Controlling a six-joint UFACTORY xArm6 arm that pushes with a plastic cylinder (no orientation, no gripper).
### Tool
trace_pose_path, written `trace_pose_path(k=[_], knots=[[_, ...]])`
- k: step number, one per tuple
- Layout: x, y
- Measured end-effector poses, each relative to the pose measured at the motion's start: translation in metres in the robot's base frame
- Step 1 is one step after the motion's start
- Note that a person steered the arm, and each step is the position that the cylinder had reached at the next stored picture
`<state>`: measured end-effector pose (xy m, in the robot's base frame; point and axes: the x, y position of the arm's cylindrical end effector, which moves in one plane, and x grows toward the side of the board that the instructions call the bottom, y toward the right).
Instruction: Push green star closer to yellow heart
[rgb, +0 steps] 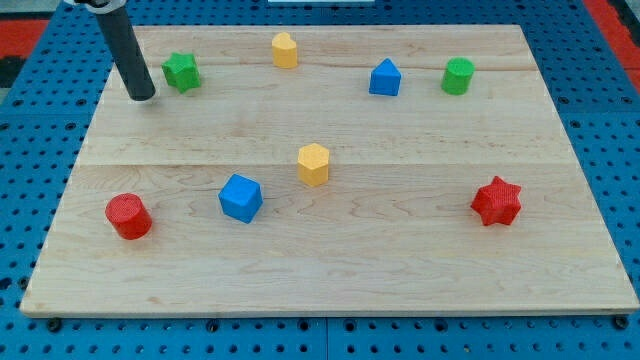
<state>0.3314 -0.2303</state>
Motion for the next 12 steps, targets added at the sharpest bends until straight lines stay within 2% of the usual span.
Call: trace_pose_path(k=[1, 5, 12], knots=[[-0.031, -0.002], [-0.047, -0.002], [-0.041, 0.144]])
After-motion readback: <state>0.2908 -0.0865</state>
